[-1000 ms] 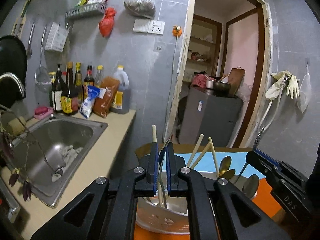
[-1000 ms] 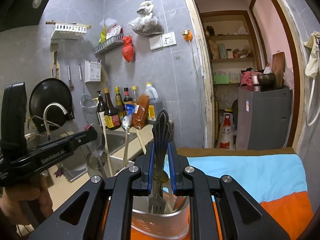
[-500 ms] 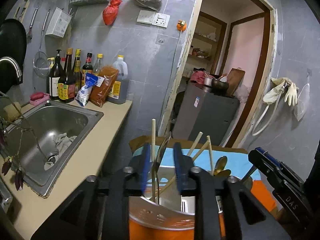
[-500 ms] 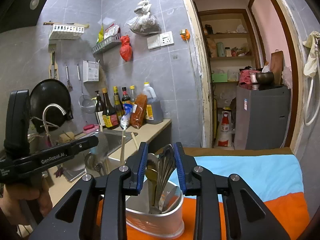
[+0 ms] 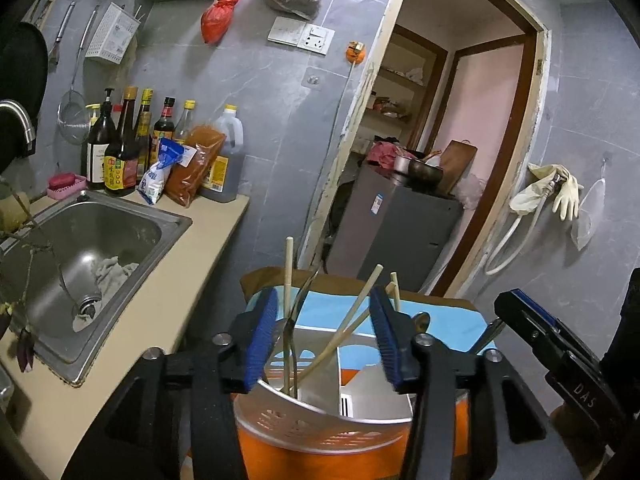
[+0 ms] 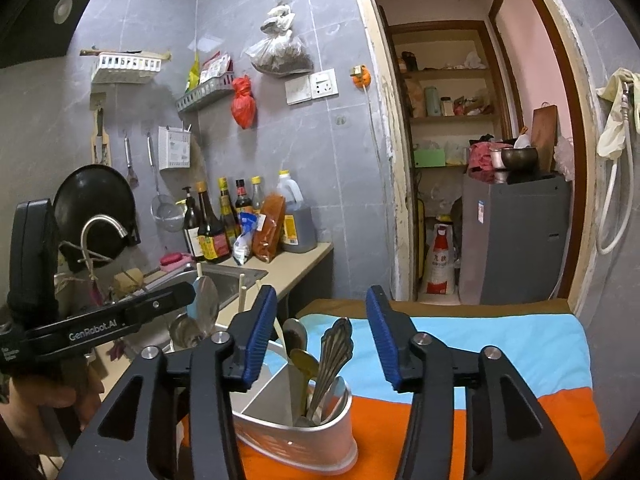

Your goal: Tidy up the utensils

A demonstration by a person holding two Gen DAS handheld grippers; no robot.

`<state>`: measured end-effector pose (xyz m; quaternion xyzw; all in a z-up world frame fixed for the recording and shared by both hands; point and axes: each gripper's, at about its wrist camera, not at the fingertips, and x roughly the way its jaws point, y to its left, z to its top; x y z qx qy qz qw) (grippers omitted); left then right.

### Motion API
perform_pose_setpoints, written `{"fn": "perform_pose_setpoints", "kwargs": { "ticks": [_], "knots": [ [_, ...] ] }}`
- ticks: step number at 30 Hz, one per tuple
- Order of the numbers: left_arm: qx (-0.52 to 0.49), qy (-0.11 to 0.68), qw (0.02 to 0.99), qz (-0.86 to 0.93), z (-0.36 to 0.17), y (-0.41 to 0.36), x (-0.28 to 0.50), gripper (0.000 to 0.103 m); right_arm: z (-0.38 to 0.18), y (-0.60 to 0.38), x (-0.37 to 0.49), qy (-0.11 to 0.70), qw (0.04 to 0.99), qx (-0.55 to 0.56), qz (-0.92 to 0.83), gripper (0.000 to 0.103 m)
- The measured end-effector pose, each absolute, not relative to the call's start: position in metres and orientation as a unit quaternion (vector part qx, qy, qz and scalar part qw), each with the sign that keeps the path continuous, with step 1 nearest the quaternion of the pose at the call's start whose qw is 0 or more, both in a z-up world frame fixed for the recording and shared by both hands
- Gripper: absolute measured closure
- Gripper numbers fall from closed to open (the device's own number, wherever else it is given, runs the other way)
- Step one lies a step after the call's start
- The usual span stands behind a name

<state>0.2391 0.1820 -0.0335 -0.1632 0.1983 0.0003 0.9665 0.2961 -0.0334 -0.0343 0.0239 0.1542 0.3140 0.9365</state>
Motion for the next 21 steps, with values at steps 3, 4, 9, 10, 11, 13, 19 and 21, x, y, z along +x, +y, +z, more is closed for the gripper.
{"fn": "perform_pose_setpoints", "kwargs": {
  "ticks": [3, 4, 9, 10, 11, 13, 19, 21],
  "knots": [
    [-0.167, 0.188, 0.968, 0.001, -0.03, 0.182, 0.236, 0.042, -0.031, -0.037, 0.295, 0.153, 0.939, 0.026, 0.308, 0.051],
    [-0.167, 0.185, 0.968, 0.002, -0.029, 0.182, 0.235, 0.039, -0.03, -0.039, 0.294, 0.152, 0.94, 0.027, 0.306, 0.047],
    [-0.161, 0.181, 0.97, 0.005, -0.026, 0.178, 0.234, 0.025, -0.027, -0.048, 0.297, 0.157, 0.942, 0.036, 0.296, 0.029],
    [-0.159, 0.18, 0.971, 0.007, -0.025, 0.176, 0.233, 0.02, -0.027, -0.049, 0.297, 0.159, 0.942, 0.037, 0.293, 0.028],
    [-0.158, 0.179, 0.971, 0.007, -0.025, 0.175, 0.232, 0.017, -0.027, -0.051, 0.297, 0.161, 0.942, 0.038, 0.291, 0.027],
    [-0.157, 0.179, 0.971, 0.009, -0.024, 0.172, 0.231, 0.011, -0.026, -0.057, 0.296, 0.162, 0.943, 0.041, 0.287, 0.023],
    [-0.15, 0.179, 0.972, 0.01, -0.023, 0.159, 0.221, 0.005, -0.02, -0.08, 0.29, 0.168, 0.946, 0.051, 0.271, 0.008],
    [-0.15, 0.178, 0.972, 0.008, -0.022, 0.154, 0.216, 0.003, -0.018, -0.086, 0.286, 0.168, 0.948, 0.053, 0.266, 0.002]
  ]
}}
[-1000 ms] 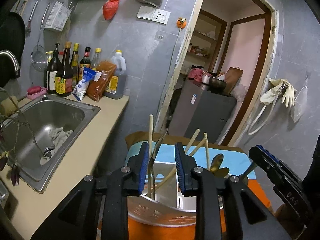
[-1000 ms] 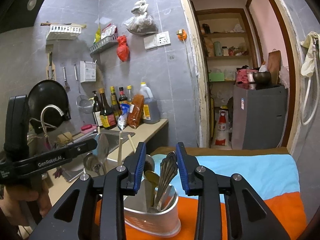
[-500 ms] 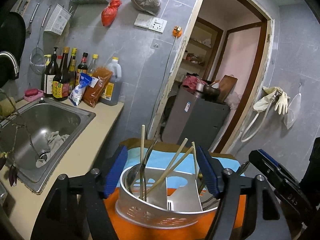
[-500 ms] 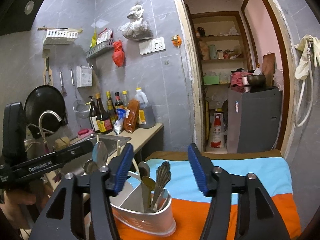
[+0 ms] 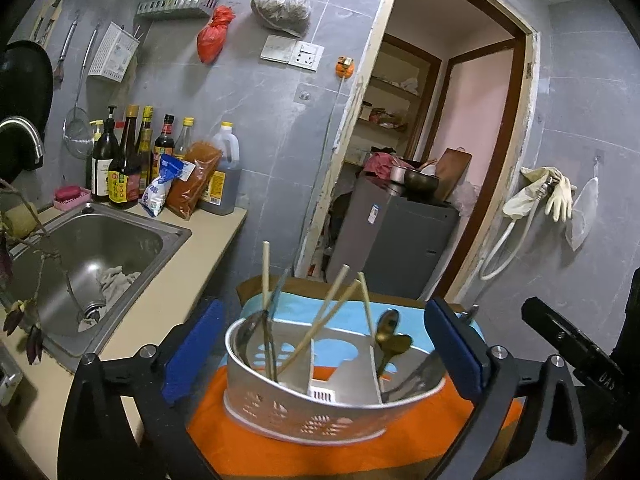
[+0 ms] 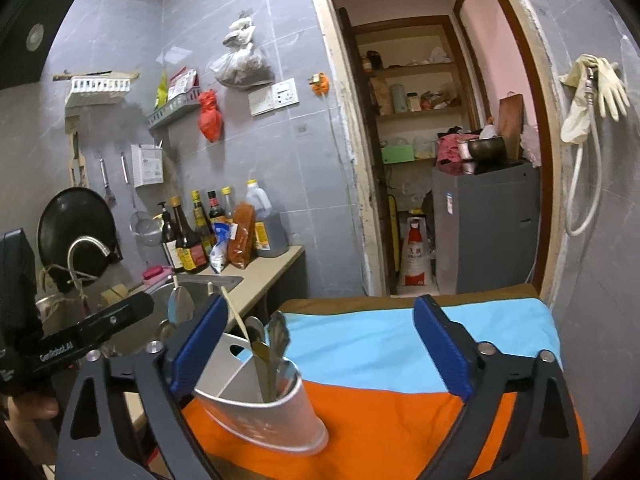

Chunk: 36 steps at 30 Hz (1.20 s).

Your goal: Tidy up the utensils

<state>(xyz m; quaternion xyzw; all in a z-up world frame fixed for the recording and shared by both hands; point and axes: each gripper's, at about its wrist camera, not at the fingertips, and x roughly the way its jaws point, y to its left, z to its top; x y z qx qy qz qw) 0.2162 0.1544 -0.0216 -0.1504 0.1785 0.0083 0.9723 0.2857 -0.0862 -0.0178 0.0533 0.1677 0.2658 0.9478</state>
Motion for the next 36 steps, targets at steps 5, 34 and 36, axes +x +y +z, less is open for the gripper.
{"fn": "perform_pose_setpoints", "kwargs": {
  "ticks": [5, 34, 36],
  "knots": [
    [-0.144, 0.175, 0.974, 0.004, -0.014, 0.14, 0.201, 0.002, -0.01, -0.106, 0.27, 0.17, 0.951, 0.048, 0.254, 0.0],
    [-0.098, 0.193, 0.976, -0.01, 0.001, 0.041, 0.066, 0.002, 0.009, -0.198, 0.122, 0.192, 0.956, 0.014, 0.219, 0.0],
    [-0.096, 0.19, 0.977, -0.009, 0.001, 0.036, 0.057, 0.002, 0.01, -0.202, 0.111, 0.196, 0.956, 0.02, 0.219, 0.0]
  ]
}}
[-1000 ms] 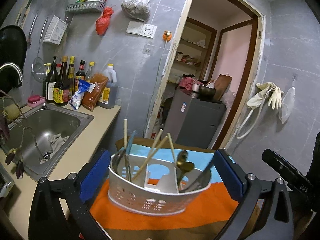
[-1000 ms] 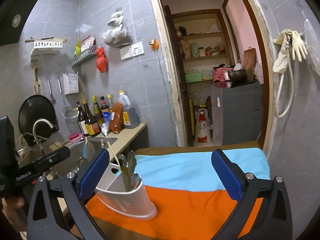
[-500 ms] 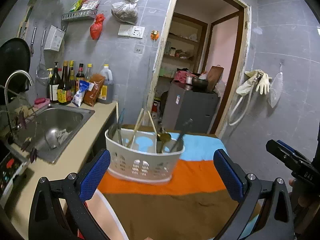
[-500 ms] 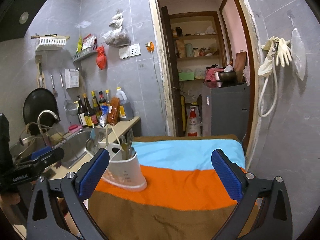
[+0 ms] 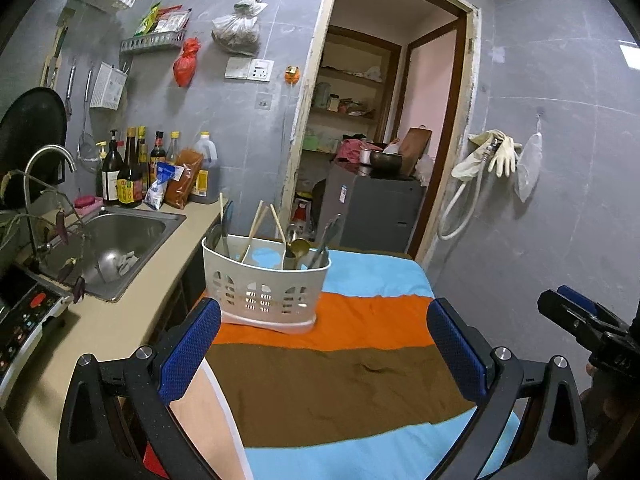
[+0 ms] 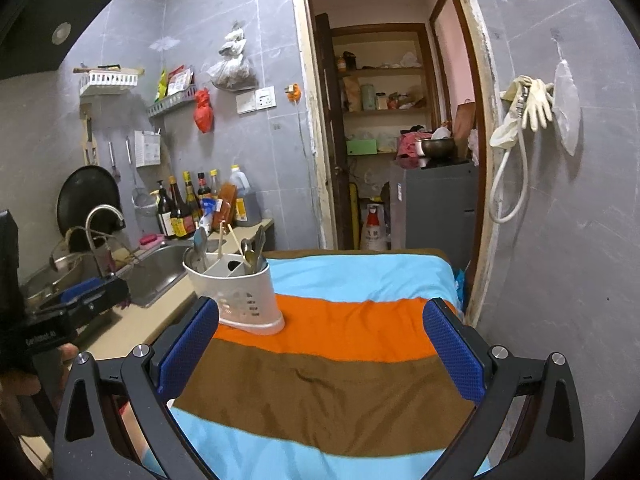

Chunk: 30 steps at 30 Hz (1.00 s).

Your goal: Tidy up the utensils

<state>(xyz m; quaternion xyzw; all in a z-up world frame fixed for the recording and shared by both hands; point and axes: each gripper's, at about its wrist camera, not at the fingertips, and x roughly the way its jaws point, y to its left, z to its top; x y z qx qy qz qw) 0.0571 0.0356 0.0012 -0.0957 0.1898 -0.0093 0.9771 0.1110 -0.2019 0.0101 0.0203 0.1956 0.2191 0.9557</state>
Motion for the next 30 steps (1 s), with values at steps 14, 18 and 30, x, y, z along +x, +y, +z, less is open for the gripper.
{"fn": "perform_pose_setpoints", "kwargs": {
  "ticks": [14, 18, 30],
  "knots": [
    [-0.08, 0.163, 0.983, 0.001, 0.011, 0.02, 0.013, 0.002, 0.012, -0.22, 0.064, 0.182, 0.964, 0.022, 0.194, 0.0],
    [-0.09, 0.159, 0.983, -0.005, 0.011, 0.021, 0.007, 0.002, 0.012, -0.22, 0.059, 0.179, 0.965, 0.022, 0.189, 0.0],
    [-0.077, 0.17, 0.982, 0.005, 0.002, 0.021, 0.002, 0.002, 0.008, -0.215, 0.054, 0.185, 0.964, 0.012, 0.191, 0.0]
  ]
}}
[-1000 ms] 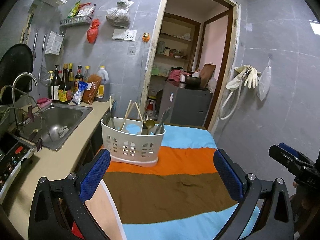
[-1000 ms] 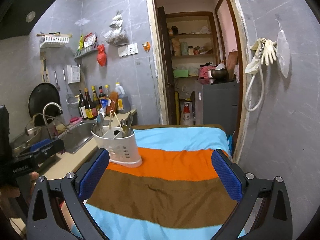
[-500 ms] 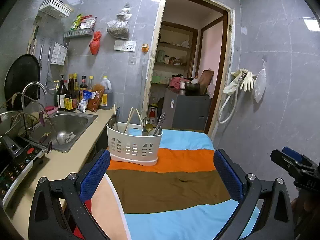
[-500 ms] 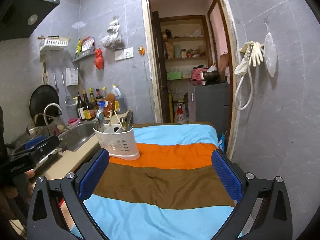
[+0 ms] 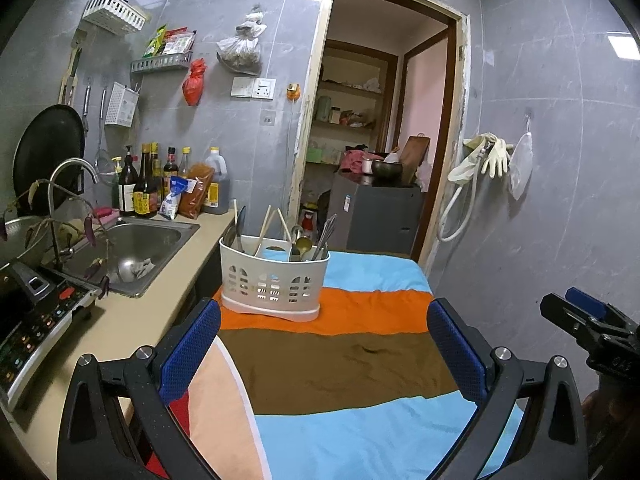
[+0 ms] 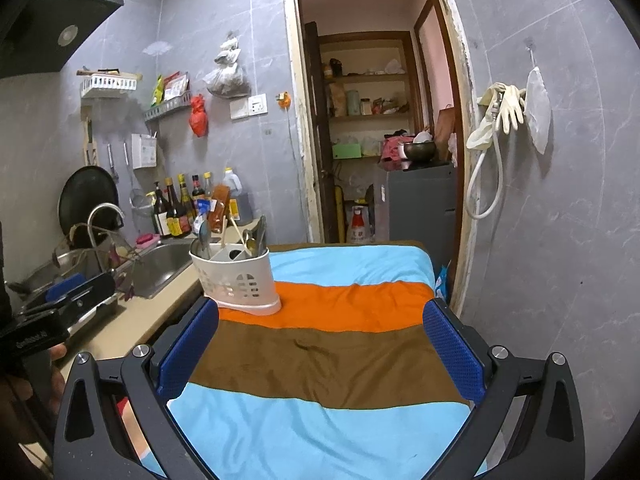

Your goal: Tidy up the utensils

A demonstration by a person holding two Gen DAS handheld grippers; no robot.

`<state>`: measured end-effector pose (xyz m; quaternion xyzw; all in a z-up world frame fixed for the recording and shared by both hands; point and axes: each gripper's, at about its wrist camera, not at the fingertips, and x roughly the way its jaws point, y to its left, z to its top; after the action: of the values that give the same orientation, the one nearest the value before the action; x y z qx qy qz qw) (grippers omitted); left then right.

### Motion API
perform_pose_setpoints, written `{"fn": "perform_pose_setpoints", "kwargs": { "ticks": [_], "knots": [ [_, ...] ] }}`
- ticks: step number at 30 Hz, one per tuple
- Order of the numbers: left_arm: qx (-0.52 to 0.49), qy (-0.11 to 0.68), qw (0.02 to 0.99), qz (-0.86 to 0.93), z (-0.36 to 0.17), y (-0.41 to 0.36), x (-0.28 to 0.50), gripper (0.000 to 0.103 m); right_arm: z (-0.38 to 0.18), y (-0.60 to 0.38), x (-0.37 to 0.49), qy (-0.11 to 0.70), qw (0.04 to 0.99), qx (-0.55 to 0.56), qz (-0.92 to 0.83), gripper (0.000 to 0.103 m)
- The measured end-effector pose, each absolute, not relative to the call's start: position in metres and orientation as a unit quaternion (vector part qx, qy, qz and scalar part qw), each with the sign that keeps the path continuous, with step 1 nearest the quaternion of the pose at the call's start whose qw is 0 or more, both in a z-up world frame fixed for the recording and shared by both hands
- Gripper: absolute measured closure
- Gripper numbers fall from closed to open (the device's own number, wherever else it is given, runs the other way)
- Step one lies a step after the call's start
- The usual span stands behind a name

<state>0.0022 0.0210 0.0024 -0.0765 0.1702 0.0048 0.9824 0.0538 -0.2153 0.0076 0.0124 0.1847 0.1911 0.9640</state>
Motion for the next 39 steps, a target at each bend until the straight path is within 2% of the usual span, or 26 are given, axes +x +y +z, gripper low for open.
{"fn": "perform_pose_setpoints", "kwargs": {
  "ticks": [39],
  "knots": [
    [-0.074, 0.184, 0.98, 0.013, -0.0046, 0.0204, 0.0057, 0.002, 0.0017, -0.2141, 0.0578, 0.191, 0.961, 0.011, 0.199, 0.0]
  ]
}}
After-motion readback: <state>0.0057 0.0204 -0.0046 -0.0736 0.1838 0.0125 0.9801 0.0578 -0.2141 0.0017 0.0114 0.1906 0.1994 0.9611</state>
